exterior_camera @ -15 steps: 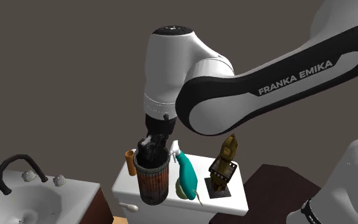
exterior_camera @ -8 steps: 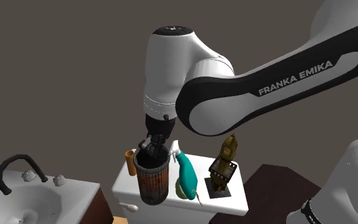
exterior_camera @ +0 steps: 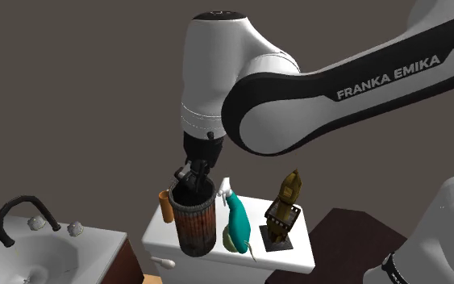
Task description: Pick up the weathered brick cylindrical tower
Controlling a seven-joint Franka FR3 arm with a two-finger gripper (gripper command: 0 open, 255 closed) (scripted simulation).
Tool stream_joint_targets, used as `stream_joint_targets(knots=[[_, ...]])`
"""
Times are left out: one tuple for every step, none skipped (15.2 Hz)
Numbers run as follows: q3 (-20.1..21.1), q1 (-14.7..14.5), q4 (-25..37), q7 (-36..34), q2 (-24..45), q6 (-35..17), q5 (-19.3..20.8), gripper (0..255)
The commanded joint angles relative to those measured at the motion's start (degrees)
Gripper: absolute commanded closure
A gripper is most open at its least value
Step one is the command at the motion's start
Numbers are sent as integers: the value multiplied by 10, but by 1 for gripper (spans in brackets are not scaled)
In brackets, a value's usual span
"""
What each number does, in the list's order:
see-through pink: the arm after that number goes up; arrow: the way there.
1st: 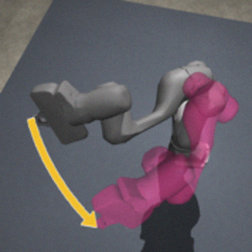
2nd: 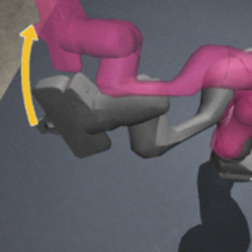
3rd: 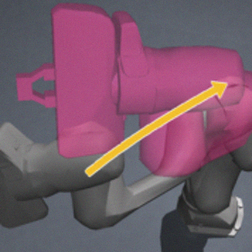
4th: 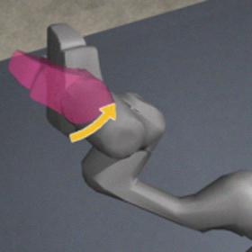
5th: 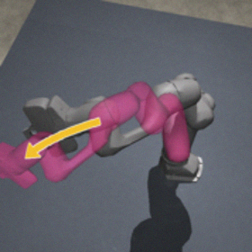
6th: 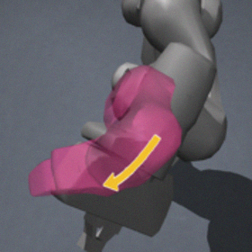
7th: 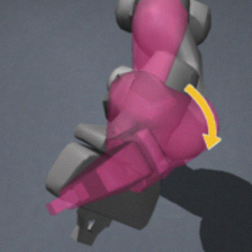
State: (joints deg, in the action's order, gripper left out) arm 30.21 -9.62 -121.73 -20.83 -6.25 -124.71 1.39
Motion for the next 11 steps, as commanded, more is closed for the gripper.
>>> stream_joint_targets(knots=[[-1,0,9,3,-6,14,-4,255],[-1,0,15,4,-8,21,-5,255],[-2,0,20,6,-10,29,-7,255],[-3,0,26,7,-12,36,-8,255],[-3,0,32,8,-14,44,-9,255],[-4,0,38,9,-16,52,-10,255],[-4,0,45,10,-18,59,-11,255],[-5,0,51,11,-19,67,-12,255],[-5,0,58,12,-20,75,-13,255],[-5,0,58,13,-21,76,-13,255],[-5,0,58,12,-21,76,-13,255]])
